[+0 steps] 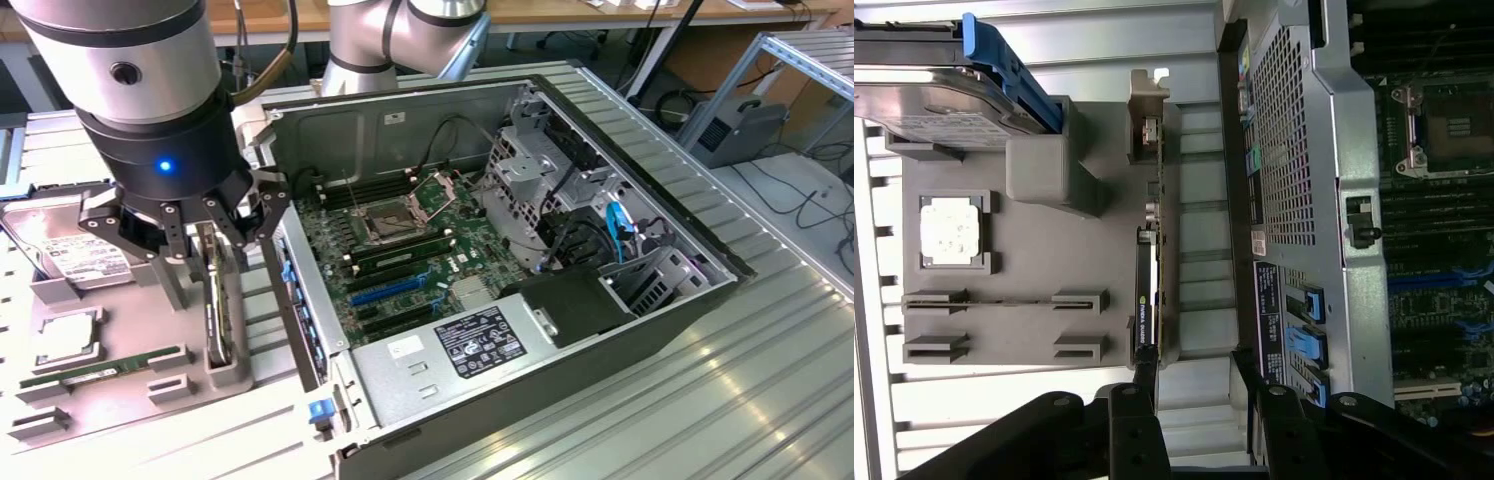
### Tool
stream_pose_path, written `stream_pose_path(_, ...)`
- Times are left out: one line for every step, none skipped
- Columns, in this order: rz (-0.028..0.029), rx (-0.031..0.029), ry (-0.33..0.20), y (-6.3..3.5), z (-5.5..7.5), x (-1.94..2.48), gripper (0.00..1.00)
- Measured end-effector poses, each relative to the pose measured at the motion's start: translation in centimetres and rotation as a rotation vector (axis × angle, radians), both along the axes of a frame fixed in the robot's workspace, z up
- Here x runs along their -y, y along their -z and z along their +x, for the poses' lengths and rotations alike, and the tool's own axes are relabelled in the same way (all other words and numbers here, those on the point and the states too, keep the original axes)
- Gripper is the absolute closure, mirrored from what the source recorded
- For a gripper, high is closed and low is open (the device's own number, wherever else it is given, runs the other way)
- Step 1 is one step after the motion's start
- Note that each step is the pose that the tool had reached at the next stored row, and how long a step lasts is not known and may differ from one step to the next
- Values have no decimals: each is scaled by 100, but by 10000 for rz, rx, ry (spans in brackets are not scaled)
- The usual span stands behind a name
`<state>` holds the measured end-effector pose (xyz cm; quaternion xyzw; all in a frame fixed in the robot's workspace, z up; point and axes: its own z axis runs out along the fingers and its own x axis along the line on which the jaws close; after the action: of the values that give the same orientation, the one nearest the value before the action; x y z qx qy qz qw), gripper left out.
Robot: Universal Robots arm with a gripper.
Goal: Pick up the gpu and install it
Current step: 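Pick up the gpu and move the gpu toward the slot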
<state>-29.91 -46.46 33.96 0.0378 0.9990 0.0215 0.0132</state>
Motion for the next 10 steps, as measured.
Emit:
stream_pose_path(0, 0, 0, 2, 0, 0, 58)
stream_pose_path(0, 0, 0, 5, 0, 0, 58)
stream_pose_path(0, 0, 0, 7, 0, 0, 58)
stream_pose_path(0, 0, 0, 9, 0, 0, 58)
stream_pose_path(0, 1, 0, 12, 0, 0, 58)
stream_pose_path(1, 1, 0, 14, 0, 0, 58)
stream_pose_path(1, 0, 0, 16, 0, 0, 58)
stream_pose_path(0, 0, 0, 18, 0, 0, 58)
stream_pose_path(0, 0, 0, 20, 0, 0, 58)
stream_pose_path(0, 0, 0, 23, 0, 0, 58)
